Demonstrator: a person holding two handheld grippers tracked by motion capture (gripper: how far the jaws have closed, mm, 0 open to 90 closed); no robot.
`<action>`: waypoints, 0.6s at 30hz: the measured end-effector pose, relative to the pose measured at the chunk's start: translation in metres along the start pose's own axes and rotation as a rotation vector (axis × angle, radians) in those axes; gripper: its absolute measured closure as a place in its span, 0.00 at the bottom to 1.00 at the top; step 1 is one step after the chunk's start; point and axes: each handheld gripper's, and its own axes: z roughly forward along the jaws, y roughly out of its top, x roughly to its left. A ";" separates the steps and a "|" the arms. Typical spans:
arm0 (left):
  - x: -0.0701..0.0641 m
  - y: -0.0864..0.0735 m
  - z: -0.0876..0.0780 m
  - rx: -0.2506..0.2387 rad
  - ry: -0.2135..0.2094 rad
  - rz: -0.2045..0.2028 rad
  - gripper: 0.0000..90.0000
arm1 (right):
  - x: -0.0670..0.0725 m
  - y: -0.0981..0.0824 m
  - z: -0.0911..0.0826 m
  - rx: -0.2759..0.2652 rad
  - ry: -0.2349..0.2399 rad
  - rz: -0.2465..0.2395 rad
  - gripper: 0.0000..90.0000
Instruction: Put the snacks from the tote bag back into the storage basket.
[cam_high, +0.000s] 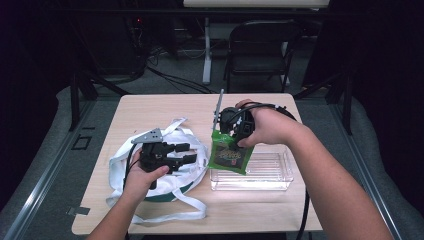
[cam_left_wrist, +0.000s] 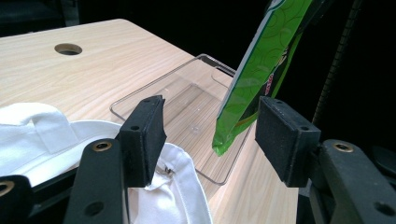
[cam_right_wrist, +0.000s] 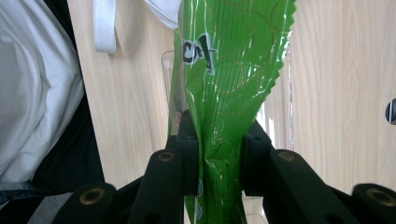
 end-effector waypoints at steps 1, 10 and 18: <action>0.000 0.000 0.000 0.005 -0.002 -0.003 0.47 | 0.000 -0.001 0.000 0.001 -0.002 0.000 0.83; 0.006 -0.003 -0.001 0.017 0.035 -0.040 0.47 | -0.002 -0.006 0.001 0.016 -0.028 0.003 0.83; 0.010 -0.004 -0.005 -0.002 0.067 -0.055 0.46 | -0.005 -0.009 0.003 0.045 -0.057 -0.001 0.83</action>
